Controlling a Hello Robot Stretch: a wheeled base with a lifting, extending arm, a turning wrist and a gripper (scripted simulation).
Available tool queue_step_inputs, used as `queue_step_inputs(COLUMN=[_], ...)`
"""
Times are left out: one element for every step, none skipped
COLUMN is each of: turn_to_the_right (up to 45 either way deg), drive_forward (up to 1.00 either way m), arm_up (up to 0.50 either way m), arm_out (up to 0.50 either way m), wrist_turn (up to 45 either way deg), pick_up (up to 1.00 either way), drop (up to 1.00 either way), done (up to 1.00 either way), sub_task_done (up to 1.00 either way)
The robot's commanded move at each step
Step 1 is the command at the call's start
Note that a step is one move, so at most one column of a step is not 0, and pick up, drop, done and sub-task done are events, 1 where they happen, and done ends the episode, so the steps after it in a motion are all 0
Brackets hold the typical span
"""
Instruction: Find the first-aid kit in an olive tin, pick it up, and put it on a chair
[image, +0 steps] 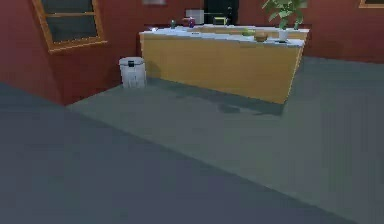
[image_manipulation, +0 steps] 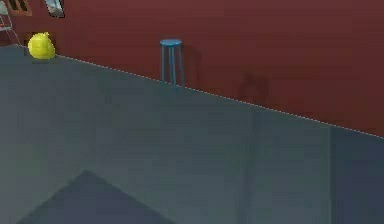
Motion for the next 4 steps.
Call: queue_step_inputs(turn_to_the_right=[42.0, 0.0, 0.0, 0.0], drive_forward=[0.00, 1.00, 1.00, 1.00], arm_up=[0.00, 0.00, 0.00, 0.00], arm_out=[0.00, 0.00, 0.00, 0.00], wrist_turn=[0.0, 0.0, 0.0, 0.0], pick_up=[0.00, 0.00, 0.00, 0.00], drop=[0.00, 0.00, 0.00, 0.00], done=[0.00, 0.00, 0.00, 0.00], sub_task_done=[0.00, 0.00, 0.00, 0.00])
